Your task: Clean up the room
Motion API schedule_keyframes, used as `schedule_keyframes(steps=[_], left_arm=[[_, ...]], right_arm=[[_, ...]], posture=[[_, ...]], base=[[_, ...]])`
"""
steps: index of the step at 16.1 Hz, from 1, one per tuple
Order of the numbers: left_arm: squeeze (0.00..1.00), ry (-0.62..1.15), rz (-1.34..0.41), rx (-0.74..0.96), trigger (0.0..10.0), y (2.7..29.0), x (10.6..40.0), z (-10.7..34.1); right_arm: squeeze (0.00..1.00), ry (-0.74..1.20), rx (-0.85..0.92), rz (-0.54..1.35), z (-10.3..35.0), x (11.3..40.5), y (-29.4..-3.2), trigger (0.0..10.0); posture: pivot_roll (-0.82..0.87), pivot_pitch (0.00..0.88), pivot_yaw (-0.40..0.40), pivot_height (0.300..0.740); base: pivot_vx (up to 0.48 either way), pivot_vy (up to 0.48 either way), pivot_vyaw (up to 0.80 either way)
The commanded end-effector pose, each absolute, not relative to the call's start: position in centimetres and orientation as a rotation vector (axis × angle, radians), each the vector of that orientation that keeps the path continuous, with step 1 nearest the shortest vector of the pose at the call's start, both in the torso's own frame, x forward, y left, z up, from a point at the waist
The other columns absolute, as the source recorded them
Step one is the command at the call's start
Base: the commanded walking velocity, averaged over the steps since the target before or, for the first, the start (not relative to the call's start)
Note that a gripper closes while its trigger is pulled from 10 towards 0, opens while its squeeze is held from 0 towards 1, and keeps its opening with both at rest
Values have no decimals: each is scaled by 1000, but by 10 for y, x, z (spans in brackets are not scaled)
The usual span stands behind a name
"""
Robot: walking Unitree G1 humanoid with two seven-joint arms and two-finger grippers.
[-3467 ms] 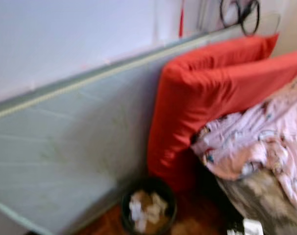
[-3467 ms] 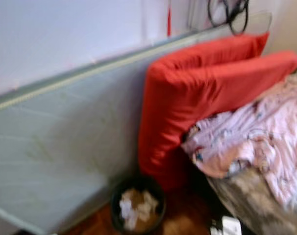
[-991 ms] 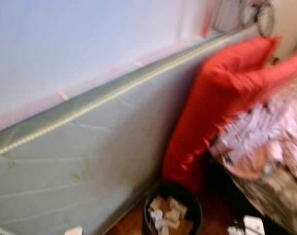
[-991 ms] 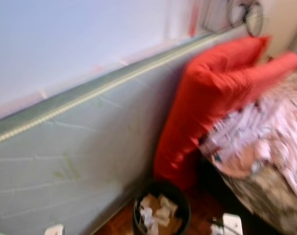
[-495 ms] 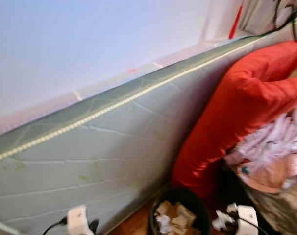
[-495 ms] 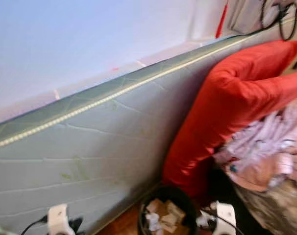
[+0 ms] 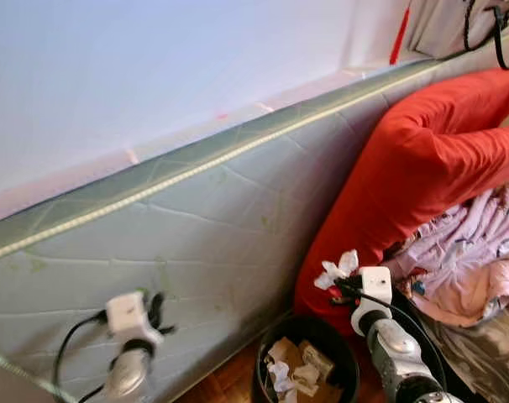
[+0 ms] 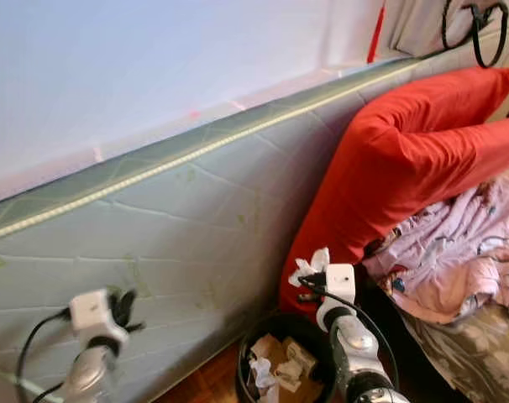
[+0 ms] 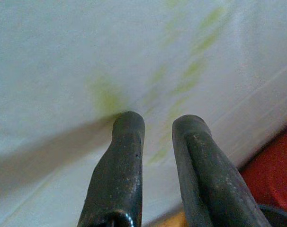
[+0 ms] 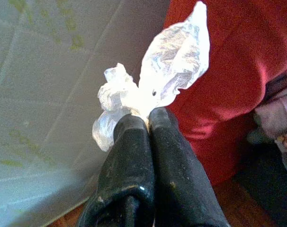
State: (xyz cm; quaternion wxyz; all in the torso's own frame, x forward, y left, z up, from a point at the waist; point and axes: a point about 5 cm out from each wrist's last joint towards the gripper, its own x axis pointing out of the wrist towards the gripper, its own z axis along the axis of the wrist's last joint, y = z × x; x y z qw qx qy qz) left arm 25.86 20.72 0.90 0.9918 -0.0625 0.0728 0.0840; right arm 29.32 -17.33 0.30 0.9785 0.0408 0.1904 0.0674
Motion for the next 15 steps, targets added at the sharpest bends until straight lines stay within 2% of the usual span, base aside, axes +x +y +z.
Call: schedule_keyframes(steps=[1, 5, 9, 15], left_arm=[[0, 106, 170, -106, 10000, 210, 259, 16], [0, 115, 153, -98, 10000, 209, 251, 13], [0, 135, 153, -83, 10000, 217, 248, 14], [0, 166, 144, -80, 10000, 219, 249, 9]], right_arm=[[0, 355, 80, 102, 6, 294, -177, 10000], [0, 395, 61, 46, -5, 283, -184, 10000], [0, 414, 42, 22, -10, 276, -191, 10000], [0, 432, 44, -1, -13, 272, -196, 10000]], posture=[[85, 0, -23, 740], [83, 0, -19, 740], [62, 0, -3, 696], [63, 0, 1, 696]], base=[[0, 0, 0], [0, 0, 0], [0, 0, 0], [0, 0, 0]])
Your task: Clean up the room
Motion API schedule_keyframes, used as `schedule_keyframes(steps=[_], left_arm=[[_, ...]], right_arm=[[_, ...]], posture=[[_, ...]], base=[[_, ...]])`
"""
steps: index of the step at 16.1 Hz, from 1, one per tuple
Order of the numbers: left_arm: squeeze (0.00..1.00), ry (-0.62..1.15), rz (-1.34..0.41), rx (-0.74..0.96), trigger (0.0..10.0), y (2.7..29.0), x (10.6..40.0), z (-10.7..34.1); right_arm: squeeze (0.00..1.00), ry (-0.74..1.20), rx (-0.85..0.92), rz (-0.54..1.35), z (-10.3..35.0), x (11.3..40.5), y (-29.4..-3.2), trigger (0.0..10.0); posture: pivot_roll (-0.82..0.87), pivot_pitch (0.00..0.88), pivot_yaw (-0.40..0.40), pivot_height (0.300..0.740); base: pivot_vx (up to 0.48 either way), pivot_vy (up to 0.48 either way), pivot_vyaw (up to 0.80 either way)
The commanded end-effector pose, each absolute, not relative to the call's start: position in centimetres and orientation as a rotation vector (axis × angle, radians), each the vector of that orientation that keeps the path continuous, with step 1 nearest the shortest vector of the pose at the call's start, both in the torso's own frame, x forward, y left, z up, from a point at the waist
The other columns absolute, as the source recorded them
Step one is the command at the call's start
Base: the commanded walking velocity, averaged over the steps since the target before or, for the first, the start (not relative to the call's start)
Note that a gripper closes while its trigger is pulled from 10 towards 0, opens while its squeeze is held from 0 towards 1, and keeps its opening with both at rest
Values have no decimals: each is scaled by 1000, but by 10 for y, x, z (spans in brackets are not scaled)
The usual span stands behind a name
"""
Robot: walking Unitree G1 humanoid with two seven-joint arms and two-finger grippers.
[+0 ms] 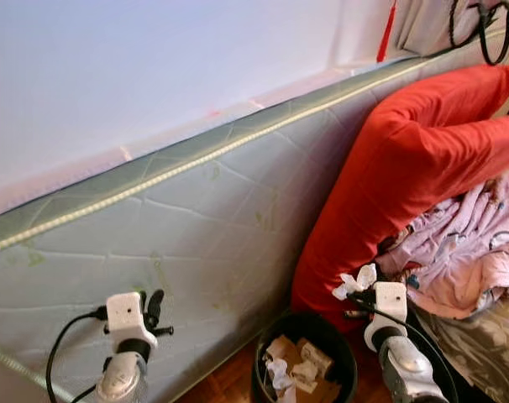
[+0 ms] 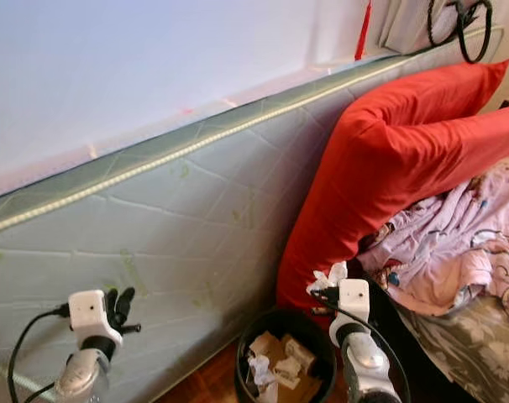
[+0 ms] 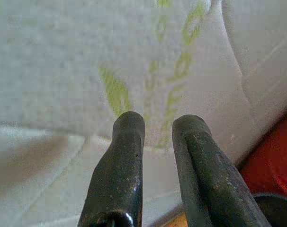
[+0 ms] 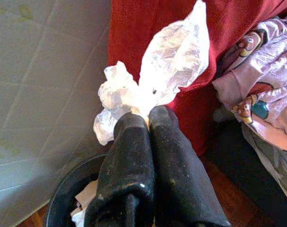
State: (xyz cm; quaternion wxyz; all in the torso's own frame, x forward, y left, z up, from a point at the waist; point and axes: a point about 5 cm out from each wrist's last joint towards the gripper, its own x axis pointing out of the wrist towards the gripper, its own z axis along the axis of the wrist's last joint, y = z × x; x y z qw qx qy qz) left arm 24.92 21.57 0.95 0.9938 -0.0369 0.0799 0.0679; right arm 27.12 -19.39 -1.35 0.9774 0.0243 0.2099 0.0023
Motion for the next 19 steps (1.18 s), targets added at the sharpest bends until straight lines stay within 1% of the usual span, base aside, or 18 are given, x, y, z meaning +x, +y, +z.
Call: schedule_keyframes(steps=[1, 3, 12, 14, 15, 19], left_arm=[[0, 171, 151, -83, 10000, 219, 247, 7], [0, 179, 154, -86, 10000, 220, 246, 5], [0, 222, 157, -96, 10000, 219, 243, -6], [0, 230, 158, -98, 10000, 219, 242, -8], [0, 233, 160, -100, 10000, 219, 241, -9], [0, 248, 154, -104, 10000, 217, 241, -12]], right_arm=[[0, 434, 51, 4, -14, 272, -196, 10000], [0, 426, 44, 17, -13, 271, -195, 10000], [0, 458, 44, 23, -15, 272, -193, 10000], [0, 462, 44, 31, -16, 271, -191, 10000], [0, 440, 53, 33, -15, 271, -191, 10000], [0, 458, 49, 35, -16, 271, -190, 10000]], posture=[[67, 0, -5, 681], [70, 0, -9, 666], [74, 0, -15, 666], [74, 0, -17, 646], [79, 0, -20, 646], [81, 0, -20, 646]], base=[[0, 0, 0], [0, 0, 0], [0, 0, 0], [0, 0, 0], [0, 0, 0], [0, 0, 0]])
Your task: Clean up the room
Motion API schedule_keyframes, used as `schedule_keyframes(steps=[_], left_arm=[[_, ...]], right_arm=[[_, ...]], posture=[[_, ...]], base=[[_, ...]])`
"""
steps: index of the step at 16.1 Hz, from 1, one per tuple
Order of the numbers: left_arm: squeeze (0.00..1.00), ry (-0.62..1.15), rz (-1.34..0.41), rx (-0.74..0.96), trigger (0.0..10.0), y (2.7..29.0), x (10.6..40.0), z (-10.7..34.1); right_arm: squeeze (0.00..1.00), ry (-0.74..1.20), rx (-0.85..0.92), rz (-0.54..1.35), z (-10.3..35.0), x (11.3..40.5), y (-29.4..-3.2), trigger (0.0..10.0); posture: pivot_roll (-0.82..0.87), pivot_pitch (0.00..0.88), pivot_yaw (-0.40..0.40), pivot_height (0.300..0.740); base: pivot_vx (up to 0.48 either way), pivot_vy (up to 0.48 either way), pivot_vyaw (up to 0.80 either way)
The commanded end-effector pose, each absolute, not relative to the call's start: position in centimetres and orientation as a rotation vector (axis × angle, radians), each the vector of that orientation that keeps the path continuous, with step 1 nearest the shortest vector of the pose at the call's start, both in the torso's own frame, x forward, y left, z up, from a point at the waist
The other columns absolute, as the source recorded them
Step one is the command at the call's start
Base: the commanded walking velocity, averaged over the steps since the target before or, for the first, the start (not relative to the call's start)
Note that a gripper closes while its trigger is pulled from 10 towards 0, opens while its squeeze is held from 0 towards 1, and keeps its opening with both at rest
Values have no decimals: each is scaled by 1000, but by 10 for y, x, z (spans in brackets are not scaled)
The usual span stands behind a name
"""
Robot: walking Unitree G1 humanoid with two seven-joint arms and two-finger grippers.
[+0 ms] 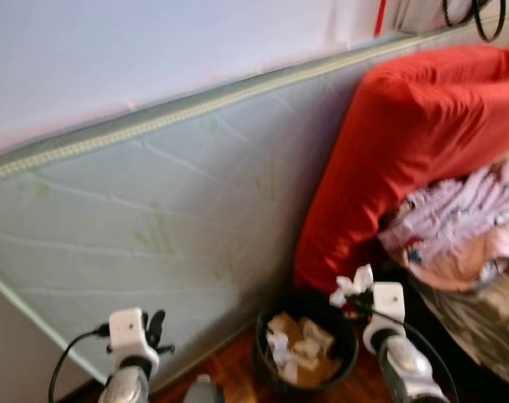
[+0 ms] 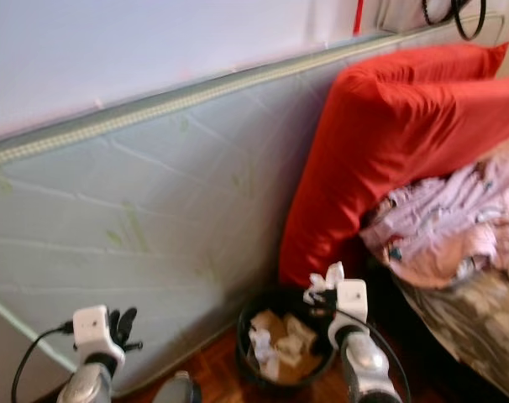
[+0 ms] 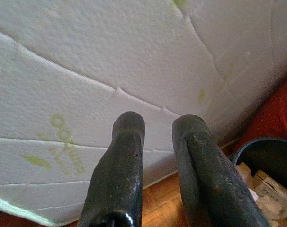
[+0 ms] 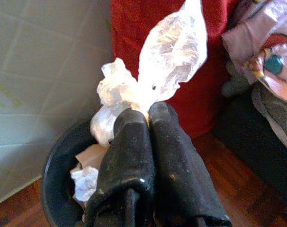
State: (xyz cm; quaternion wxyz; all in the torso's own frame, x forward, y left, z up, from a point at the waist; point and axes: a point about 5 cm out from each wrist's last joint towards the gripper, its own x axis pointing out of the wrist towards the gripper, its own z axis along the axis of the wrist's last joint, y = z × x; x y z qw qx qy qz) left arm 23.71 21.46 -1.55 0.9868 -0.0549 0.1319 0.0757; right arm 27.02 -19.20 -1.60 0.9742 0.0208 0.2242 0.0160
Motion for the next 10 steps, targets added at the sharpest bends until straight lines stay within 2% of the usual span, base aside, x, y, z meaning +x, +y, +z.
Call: schedule_keyframes(steps=[1, 4, 6, 10], left_arm=[[0, 249, 152, -106, 10000, 216, 242, -12], [0, 249, 152, -108, 10000, 216, 243, -12], [0, 251, 153, -108, 10000, 216, 244, -12], [0, 251, 151, -110, 10000, 216, 244, -12]], right_arm=[[0, 460, 50, 36, -16, 271, -190, 10000], [0, 468, 46, 40, -16, 272, -188, 10000], [0, 479, 35, 43, -16, 273, -186, 10000], [0, 477, 49, 39, -18, 270, -186, 10000]], posture=[[83, 0, -20, 646], [83, 0, -21, 646], [88, 0, -22, 626], [105, 0, -27, 626]], base=[[0, 0, 0], [0, 0, 0], [0, 0, 0], [0, 0, 0]])
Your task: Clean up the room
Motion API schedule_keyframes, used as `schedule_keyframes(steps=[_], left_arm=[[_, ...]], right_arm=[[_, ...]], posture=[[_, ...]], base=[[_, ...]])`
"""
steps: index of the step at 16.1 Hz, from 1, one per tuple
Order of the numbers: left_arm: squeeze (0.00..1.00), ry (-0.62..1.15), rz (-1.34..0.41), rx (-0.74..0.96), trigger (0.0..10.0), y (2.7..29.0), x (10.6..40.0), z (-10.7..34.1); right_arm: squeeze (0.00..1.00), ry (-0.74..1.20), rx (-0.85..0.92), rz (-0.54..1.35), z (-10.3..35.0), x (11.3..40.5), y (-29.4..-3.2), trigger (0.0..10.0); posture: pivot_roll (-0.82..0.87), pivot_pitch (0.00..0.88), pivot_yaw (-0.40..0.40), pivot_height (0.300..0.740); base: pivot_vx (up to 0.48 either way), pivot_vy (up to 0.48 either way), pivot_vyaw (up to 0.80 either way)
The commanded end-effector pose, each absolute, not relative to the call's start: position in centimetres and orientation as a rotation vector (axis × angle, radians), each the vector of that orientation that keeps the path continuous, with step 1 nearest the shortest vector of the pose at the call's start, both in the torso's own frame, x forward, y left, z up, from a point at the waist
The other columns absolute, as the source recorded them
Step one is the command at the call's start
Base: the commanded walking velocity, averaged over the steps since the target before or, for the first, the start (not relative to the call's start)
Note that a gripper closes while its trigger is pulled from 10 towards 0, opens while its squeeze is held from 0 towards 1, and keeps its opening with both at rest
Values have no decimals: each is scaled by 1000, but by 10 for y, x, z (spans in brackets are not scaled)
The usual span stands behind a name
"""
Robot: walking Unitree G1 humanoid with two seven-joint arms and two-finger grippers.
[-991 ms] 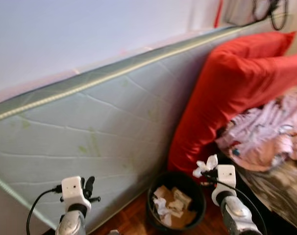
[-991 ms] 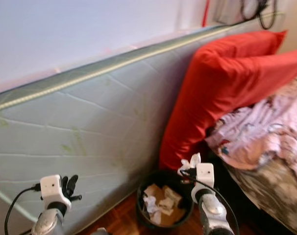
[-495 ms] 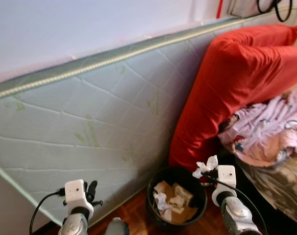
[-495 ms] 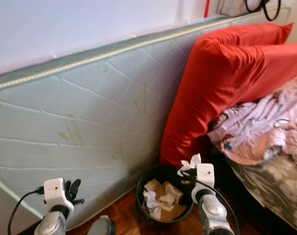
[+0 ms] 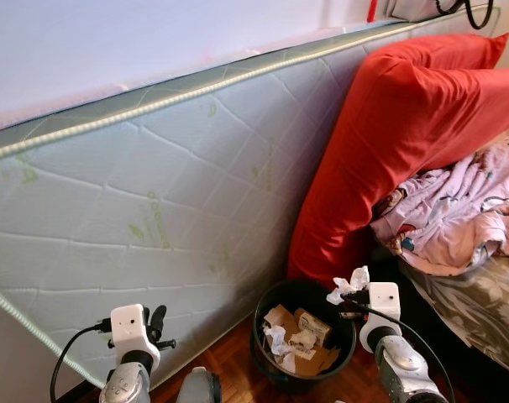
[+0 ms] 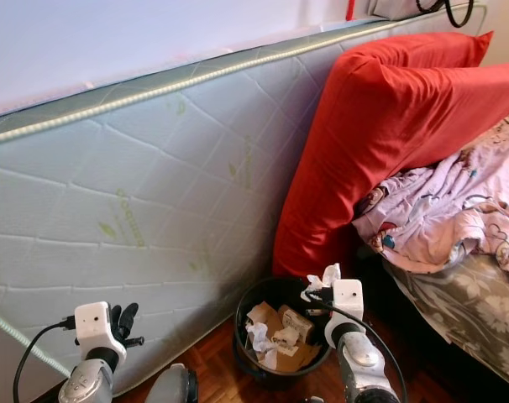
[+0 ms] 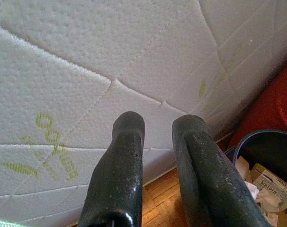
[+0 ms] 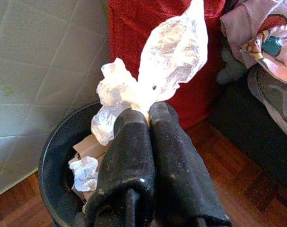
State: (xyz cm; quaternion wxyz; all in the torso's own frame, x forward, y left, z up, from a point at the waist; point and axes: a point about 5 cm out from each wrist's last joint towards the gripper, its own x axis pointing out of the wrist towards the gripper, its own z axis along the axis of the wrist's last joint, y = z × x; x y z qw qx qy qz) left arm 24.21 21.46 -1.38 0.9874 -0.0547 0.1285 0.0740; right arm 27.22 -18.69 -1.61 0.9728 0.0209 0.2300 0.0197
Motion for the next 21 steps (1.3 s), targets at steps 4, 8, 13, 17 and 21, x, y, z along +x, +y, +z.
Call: schedule_keyframes(steps=[4, 8, 13, 17, 21], left_arm=[[0, 246, 150, -104, 10000, 217, 245, -11], [0, 245, 156, -106, 10000, 218, 245, -11], [0, 250, 138, -109, 10000, 215, 245, -11], [0, 248, 140, -116, 10000, 215, 244, -12], [0, 248, 139, -115, 10000, 215, 242, -12]], right_arm=[[0, 476, 47, 38, -17, 272, -185, 10000], [0, 494, 36, 37, -20, 270, -186, 10000], [0, 499, 22, 59, -21, 268, -184, 10000], [0, 502, 36, 57, -24, 264, -185, 10000], [0, 506, 51, 56, -25, 263, -185, 10000]], posture=[[105, 0, -25, 626], [109, 0, -28, 626], [103, 0, -23, 626], [102, 0, -24, 626], [104, 0, -23, 626]], base=[[0, 0, 0], [0, 0, 0], [0, 0, 0], [0, 0, 556], [0, 0, 0]])
